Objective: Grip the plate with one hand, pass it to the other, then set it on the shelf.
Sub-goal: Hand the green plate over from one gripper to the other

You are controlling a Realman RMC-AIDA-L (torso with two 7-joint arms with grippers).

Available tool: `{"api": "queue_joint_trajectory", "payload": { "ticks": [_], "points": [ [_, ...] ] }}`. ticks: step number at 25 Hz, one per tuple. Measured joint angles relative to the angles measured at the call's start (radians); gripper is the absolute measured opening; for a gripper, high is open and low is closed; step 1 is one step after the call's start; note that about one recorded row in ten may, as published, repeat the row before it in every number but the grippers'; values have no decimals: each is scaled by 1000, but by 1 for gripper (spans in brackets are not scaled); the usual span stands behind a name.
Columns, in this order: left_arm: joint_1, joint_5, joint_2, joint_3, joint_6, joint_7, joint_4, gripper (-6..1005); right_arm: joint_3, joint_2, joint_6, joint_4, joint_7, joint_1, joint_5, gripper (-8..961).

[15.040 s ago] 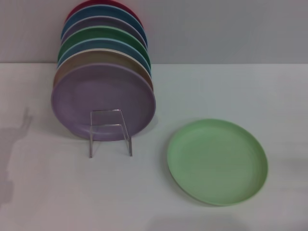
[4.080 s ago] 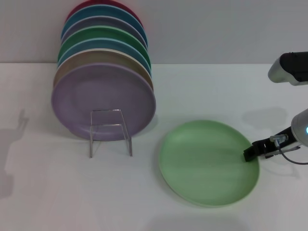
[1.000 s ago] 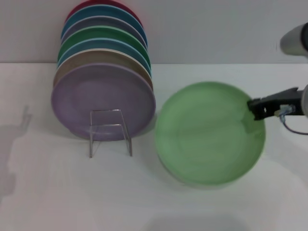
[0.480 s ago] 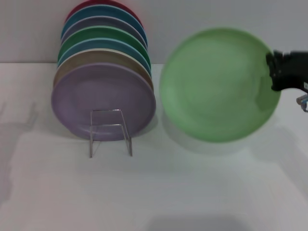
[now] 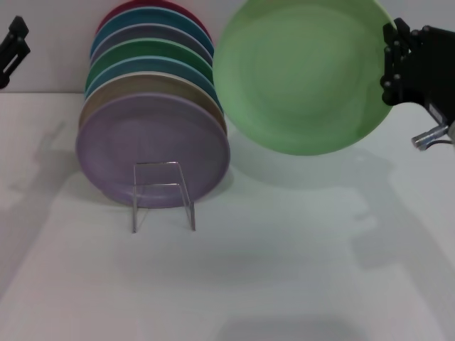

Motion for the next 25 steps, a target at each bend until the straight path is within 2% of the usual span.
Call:
{"api": "queue_joint_trajectory", "payload": {
  "ticks": [1, 4, 5, 6, 9, 10, 11, 12, 13, 15, 17, 20, 22, 24, 25],
  "points": [
    [8, 0, 12, 1, -30, -8, -37, 808, 0, 0, 0, 0, 0, 0, 0, 19],
    [33, 0, 44, 2, -125, -29, -160, 808, -48, -2, -158, -80, 9, -2, -1, 20],
    [39, 0, 48, 0, -145, -33, -185, 808, -78, -5, -291, -145, 52, -2, -2, 20],
    [47, 0, 53, -4, -174, -36, -223, 808, -78, -5, -291, -145, 52, -2, -2, 20],
    [59, 0, 55, -11, -208, -37, -279, 808, -113, -15, -498, -262, 162, 3, -51, 19],
    [61, 0, 54, -13, -211, -37, -290, 808, -118, -16, -638, -354, 270, 7, -113, 19],
    [63, 1, 54, -13, -211, -37, -299, 808, -116, -16, -716, -409, 335, 14, -139, 19],
    [64, 1, 53, -12, -213, -38, -308, 808, -116, -16, -716, -409, 335, 14, -139, 19],
    [64, 0, 54, -10, -216, -38, -318, 808, -115, -18, -800, -475, 394, 24, -156, 19],
    [63, 1, 65, -2, -230, -38, -339, 808, -109, -21, -953, -592, 481, 46, -165, 19],
    [60, 1, 81, 11, -256, -38, -371, 807, -94, -20, -1045, -691, 545, 60, -165, 19],
    [57, 1, 120, 36, -324, -34, -451, 807, -60, -10, -1114, -800, 599, 66, -164, 19],
    [57, 2, 148, 47, -367, -38, -500, 807, -52, -8, -1123, -823, 608, 66, -164, 19],
    [55, 1, 189, 62, -430, -46, -565, 807, -30, -8, -1142, -864, 639, 70, -163, 19],
    [48, 1, 230, 78, -526, -49, -647, 807, -10, -8, -1164, -902, 673, 78, -163, 20]
  ]
}}
